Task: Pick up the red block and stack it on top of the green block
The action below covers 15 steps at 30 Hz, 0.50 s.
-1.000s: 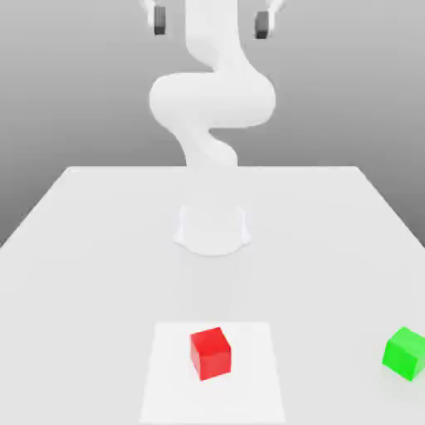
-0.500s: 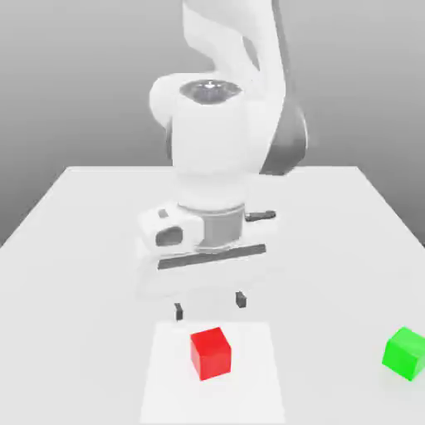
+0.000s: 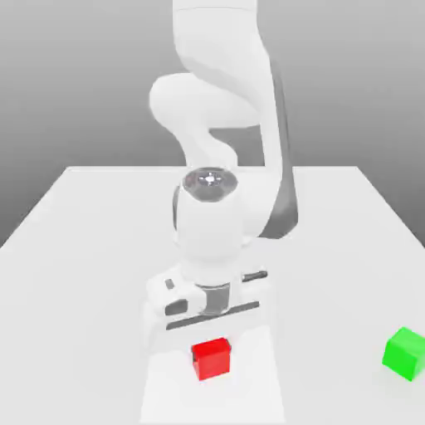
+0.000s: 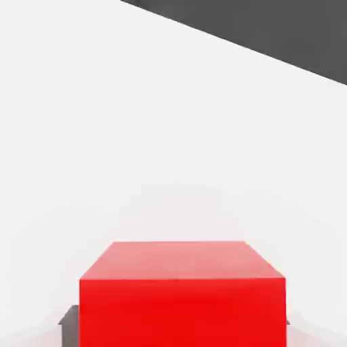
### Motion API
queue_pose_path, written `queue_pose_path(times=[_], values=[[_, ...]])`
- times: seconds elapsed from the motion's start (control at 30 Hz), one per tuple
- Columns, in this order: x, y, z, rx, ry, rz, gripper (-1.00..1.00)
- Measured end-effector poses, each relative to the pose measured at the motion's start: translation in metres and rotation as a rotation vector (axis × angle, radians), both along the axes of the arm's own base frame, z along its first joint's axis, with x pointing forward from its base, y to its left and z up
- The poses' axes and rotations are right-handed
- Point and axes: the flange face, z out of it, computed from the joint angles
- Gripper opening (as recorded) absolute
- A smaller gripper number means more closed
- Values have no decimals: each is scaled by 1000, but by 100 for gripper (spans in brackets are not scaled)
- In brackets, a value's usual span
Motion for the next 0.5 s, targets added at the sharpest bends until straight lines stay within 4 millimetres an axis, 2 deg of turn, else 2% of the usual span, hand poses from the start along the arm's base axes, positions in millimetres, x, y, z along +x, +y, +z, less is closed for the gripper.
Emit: queue_pose_path(times=[0.13, 0.2, 0.33, 0.43, 0.5], values=[[0, 2, 39, 1, 0, 4, -100], [8, 44, 49, -1, 1, 111, -100], [19, 141, 62, -3, 1, 338, -100], [13, 215, 71, -3, 1, 502, -100], [1, 266, 77, -1, 1, 612, -100]])
